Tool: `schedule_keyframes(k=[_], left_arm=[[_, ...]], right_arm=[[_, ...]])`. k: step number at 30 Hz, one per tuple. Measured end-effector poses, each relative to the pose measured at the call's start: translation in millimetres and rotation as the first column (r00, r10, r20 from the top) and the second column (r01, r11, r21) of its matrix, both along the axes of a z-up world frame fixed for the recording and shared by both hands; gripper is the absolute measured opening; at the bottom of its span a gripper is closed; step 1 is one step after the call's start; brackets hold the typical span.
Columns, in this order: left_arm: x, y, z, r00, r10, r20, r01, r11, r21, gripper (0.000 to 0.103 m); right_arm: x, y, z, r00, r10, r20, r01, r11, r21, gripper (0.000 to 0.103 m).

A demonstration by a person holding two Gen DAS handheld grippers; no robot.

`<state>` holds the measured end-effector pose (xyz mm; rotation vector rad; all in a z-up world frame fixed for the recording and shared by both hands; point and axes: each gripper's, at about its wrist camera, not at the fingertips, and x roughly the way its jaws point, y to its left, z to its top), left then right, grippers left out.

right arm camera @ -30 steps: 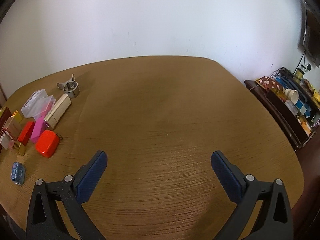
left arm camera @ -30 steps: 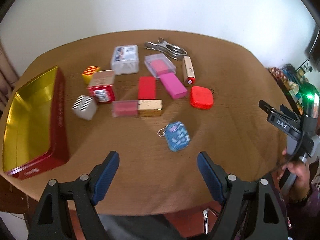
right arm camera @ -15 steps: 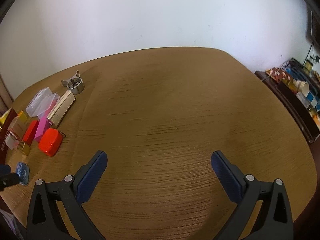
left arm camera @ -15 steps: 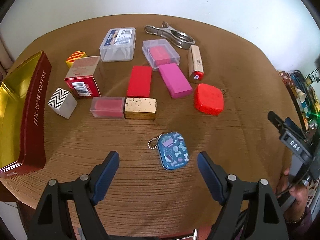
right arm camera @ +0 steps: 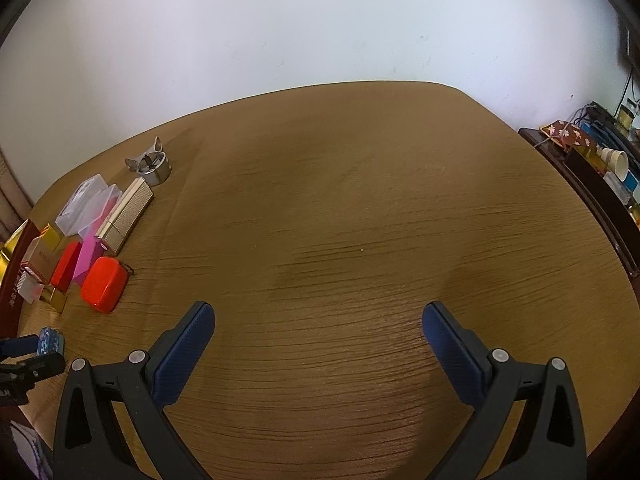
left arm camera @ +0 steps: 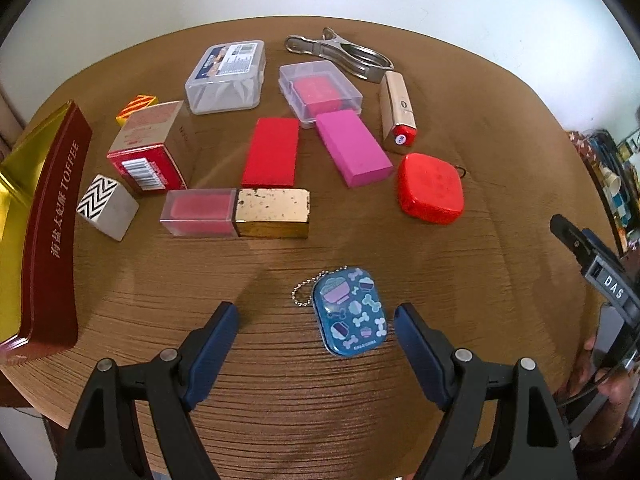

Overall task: Organize rigid objects
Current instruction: 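Grasp the blue patterned keychain tin with the left gripper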

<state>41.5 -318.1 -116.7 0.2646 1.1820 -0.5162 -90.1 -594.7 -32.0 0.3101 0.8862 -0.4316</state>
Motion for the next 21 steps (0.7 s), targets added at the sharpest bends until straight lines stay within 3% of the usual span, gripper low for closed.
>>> schedule_keyframes(k=[3, 6, 8, 10, 21], left_arm=[[-6, -3, -2, 1.0, -0.01, 0.024, 0.01, 1.0, 0.013, 0.081], [-13, -6, -4, 0.998, -0.028, 0.049, 0.027, 0.999, 0.024, 0.072], [-16, -5, -1, 0.997, -0.034, 0.063, 0.033, 0.999, 0.019, 0.057], [-21, -4, 3, 0.997, -0.035, 0.069, 0.035, 0.999, 0.01, 0.032], [-43, -5, 12, 0.993, -0.043, 0.11, 0.042, 0.999, 0.013, 0.032]], right_arm=[[2, 2, -2, 1.0, -0.002, -0.006, 0.002, 1.0, 0.009, 0.103], [3, 2, -3, 1.0, -0.003, -0.009, 0.003, 1.0, 0.014, 0.103], [3, 3, -4, 1.0, -0.005, -0.009, 0.005, 1.0, 0.015, 0.103], [3, 4, -4, 1.0, -0.007, -0.009, 0.007, 1.0, 0.014, 0.103], [1, 5, -3, 1.0, 0.0, -0.001, 0.0, 1.0, 0.006, 0.103]])
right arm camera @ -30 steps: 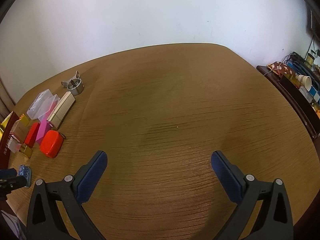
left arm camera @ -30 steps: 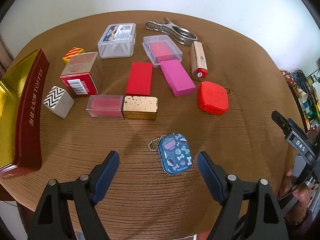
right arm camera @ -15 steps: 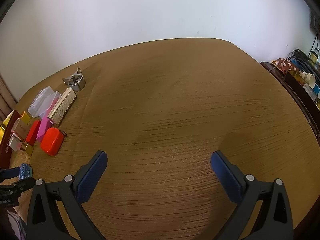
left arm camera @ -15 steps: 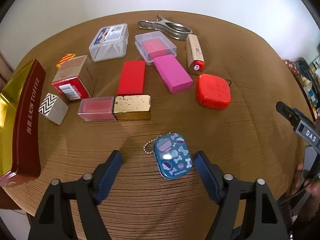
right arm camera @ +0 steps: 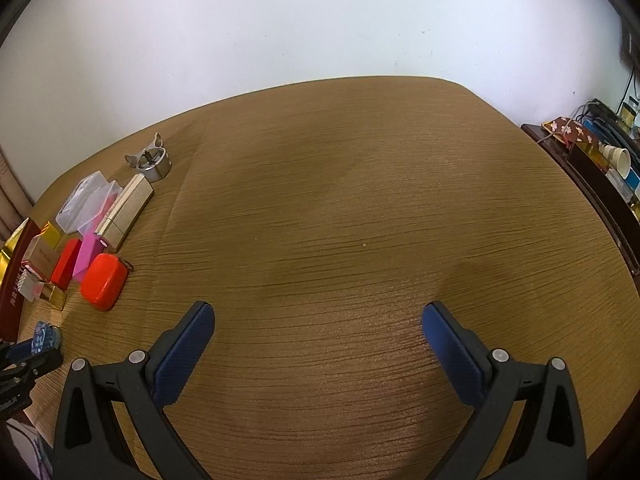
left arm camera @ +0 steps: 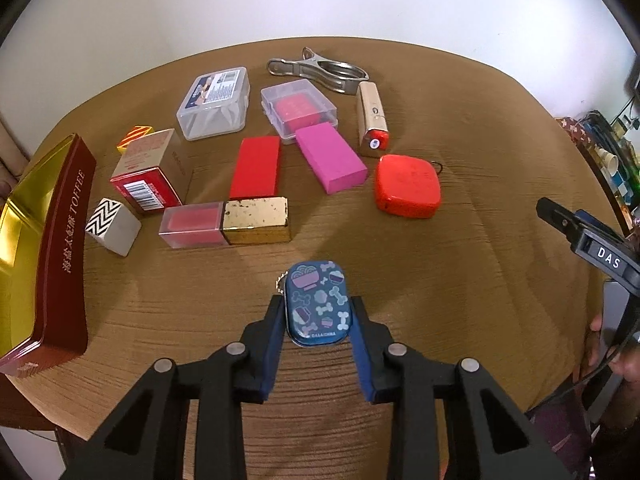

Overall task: Organize rigid objects
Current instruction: 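Grasp the blue patterned keychain tin with the left gripper, then carry the blue tin into the tray with the left gripper while the right gripper grasps the red tape measure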

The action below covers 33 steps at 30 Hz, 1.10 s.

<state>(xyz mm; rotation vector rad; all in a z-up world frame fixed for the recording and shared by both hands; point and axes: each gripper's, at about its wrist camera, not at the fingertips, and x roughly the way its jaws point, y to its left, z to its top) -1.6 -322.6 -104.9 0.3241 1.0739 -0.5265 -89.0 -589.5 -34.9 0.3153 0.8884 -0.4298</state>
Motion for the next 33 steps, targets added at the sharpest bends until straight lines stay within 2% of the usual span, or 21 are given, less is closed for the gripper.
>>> schedule_keyframes(k=[3, 6, 8, 10, 12, 15, 17, 19, 22, 28, 33], left_arm=[[-13, 8, 6, 1.0, -0.001, 0.016, 0.001, 1.0, -0.002, 0.032], [-15, 11, 10, 1.0, 0.002, 0.026, -0.001, 1.0, -0.008, 0.032], [-15, 17, 14, 1.0, 0.009, 0.028, -0.009, 1.0, -0.017, 0.032], [-14, 22, 17, 0.999, 0.015, 0.029, -0.014, 1.0, -0.023, 0.032], [-15, 29, 20, 0.999, 0.029, 0.031, -0.028, 0.999, -0.028, 0.032], [-14, 42, 22, 0.998, 0.051, 0.021, -0.05, 0.998, -0.039, 0.032], [-12, 51, 24, 0.997, 0.07, 0.014, -0.069, 0.996, -0.047, 0.032], [-10, 56, 25, 0.996, 0.085, 0.01, -0.084, 0.995, -0.052, 0.032], [-8, 64, 26, 0.995, 0.098, -0.005, -0.099, 0.993, -0.065, 0.032], [-6, 71, 32, 0.995, 0.103, -0.01, -0.104, 0.991, -0.079, 0.032], [-5, 76, 42, 0.995, 0.099, -0.017, -0.1, 0.99, -0.101, 0.032]], right_arm=[[1, 4, 2, 1.0, 0.028, -0.004, -0.028, 1.0, -0.004, 0.103], [4, 14, 8, 0.992, 0.118, 0.034, -0.12, 0.991, 0.053, 0.103], [9, 26, 17, 0.974, 0.219, 0.065, -0.224, 0.971, 0.086, 0.103], [13, 41, 28, 0.937, 0.331, 0.109, -0.341, 0.936, 0.09, 0.103], [19, 59, 40, 0.886, 0.446, 0.123, -0.454, 0.889, 0.048, 0.103], [33, 86, 50, 0.809, 0.58, 0.094, -0.58, 0.814, -0.024, 0.103], [44, 95, 50, 0.774, 0.63, 0.068, -0.63, 0.776, -0.022, 0.1], [57, 103, 47, 0.75, 0.661, 0.026, -0.661, 0.75, -0.021, 0.084], [76, 109, 37, 0.713, 0.701, -0.027, -0.701, 0.713, 0.011, 0.073], [103, 124, 24, 0.652, 0.75, -0.11, -0.754, 0.657, 0.011, 0.073], [118, 136, 10, 0.571, 0.798, -0.192, -0.808, 0.588, 0.041, 0.072]])
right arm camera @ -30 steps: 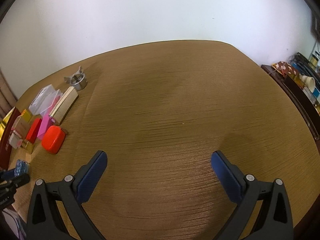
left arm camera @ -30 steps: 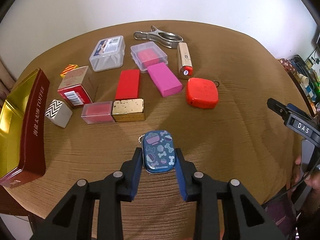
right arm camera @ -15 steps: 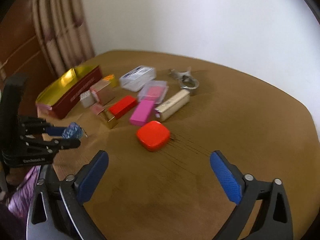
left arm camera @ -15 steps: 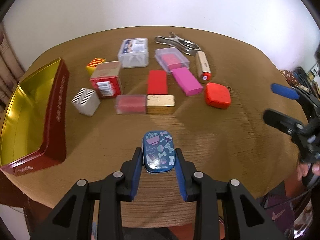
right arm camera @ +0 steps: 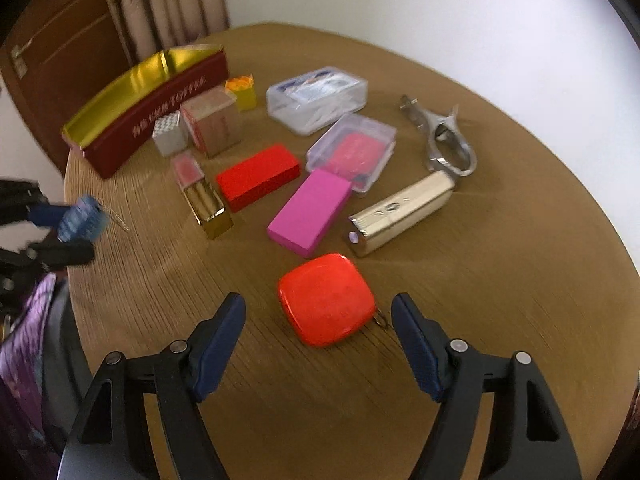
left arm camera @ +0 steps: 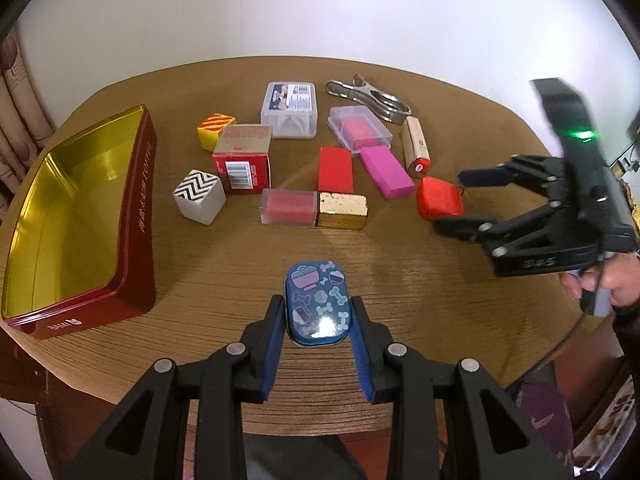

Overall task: Organize rigid objects
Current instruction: 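Carry the blue tin into the tray with the left gripper while the right gripper grasps the red tape measure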

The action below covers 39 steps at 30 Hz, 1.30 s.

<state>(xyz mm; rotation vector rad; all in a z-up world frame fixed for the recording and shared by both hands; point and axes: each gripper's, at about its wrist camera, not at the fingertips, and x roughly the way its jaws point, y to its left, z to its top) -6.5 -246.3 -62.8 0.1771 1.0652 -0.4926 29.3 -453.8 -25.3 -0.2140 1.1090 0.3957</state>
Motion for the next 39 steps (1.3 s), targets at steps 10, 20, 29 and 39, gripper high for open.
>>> schedule_keyframes(k=[10, 20, 29, 39], left_arm=[[12, 37, 42, 0.999, 0.04, 0.003, -0.04, 0.998, -0.05, 0.032], [96, 120, 89, 0.978, 0.18, 0.109, -0.187, 0.981, 0.055, 0.032], [199, 145, 35, 0.974, 0.189, 0.125, -0.212, 0.954, 0.212, 0.032], [242, 154, -11, 0.979, 0.186, 0.086, -0.204, 0.932, 0.3, 0.032]], right_arm=[[4, 11, -10, 0.999, 0.023, -0.042, -0.025, 0.999, -0.047, 0.045], [-35, -3, 12, 0.997, -0.076, -0.008, 0.076, 0.99, 0.116, 0.045], [-44, 0, 49, 0.989, -0.138, 0.044, 0.122, 0.959, 0.256, 0.045], [-27, 28, 71, 0.992, -0.113, 0.058, 0.088, 0.94, 0.331, 0.045]])
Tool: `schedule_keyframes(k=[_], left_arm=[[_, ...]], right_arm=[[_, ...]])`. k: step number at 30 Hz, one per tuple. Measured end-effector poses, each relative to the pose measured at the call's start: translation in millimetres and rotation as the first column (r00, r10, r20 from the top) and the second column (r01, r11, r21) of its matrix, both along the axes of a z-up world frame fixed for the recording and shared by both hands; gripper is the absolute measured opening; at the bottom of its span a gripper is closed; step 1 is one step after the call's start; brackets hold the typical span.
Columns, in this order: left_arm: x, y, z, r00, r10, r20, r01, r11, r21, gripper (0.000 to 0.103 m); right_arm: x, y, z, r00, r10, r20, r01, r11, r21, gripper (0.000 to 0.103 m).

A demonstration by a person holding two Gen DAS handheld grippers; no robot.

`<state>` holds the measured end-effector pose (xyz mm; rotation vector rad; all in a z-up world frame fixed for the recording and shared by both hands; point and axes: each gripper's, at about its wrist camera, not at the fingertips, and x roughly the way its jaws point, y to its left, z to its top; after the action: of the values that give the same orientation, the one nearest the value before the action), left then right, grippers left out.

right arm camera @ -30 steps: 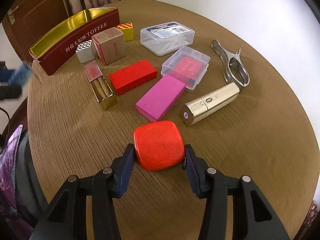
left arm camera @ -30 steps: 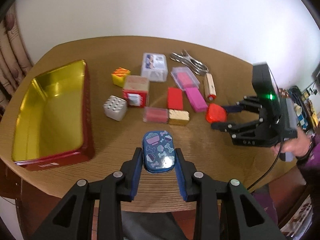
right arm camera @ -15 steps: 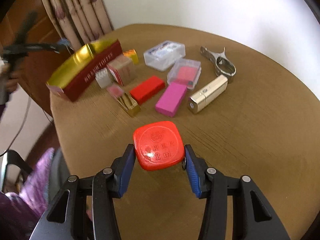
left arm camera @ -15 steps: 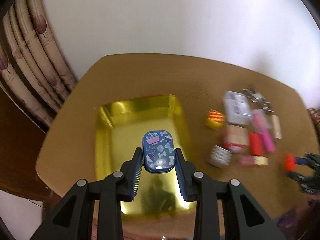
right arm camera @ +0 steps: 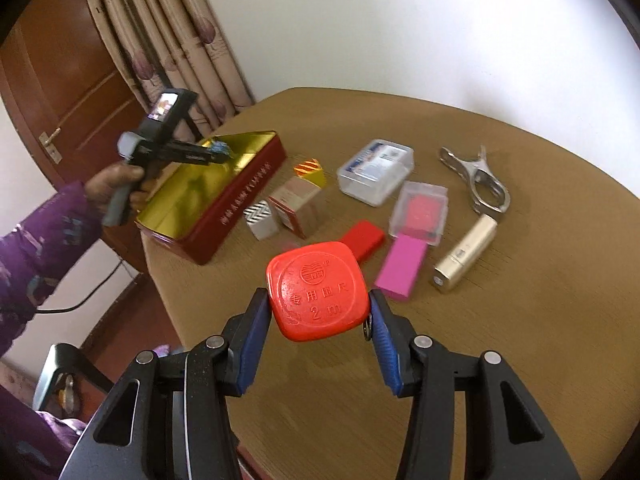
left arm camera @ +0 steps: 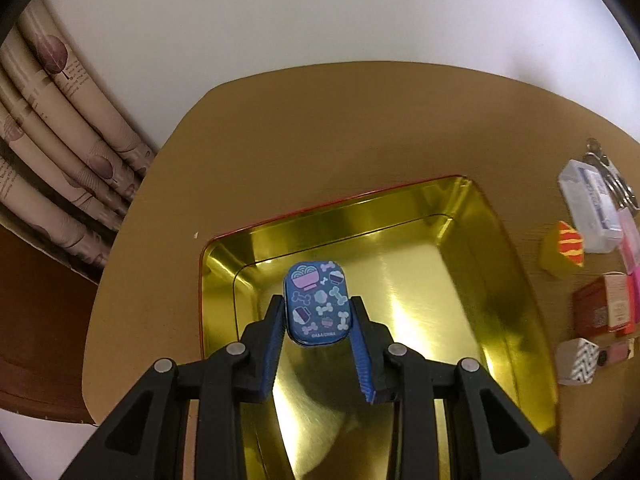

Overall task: Organize rigid objects
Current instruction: 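Carry the blue tin into the tray with the left gripper while the right gripper grasps the red tape measure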

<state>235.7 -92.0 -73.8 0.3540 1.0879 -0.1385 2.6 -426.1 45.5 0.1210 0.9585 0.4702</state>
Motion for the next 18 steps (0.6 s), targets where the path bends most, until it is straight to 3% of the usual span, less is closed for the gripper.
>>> schedule_keyframes(k=[13, 18], left_arm=[[15, 6, -13, 1.0, 0.008, 0.008, -0.009, 0.998, 0.061, 0.033], [14, 6, -14, 1.0, 0.011, -0.016, -0.01, 0.998, 0.066, 0.039]], right_arm=[[8, 27, 7, 0.999, 0.034, 0.001, -0.034, 0.999, 0.008, 0.046], [11, 33, 9, 0.999, 0.038, -0.006, -0.038, 0.999, 0.013, 0.046]])
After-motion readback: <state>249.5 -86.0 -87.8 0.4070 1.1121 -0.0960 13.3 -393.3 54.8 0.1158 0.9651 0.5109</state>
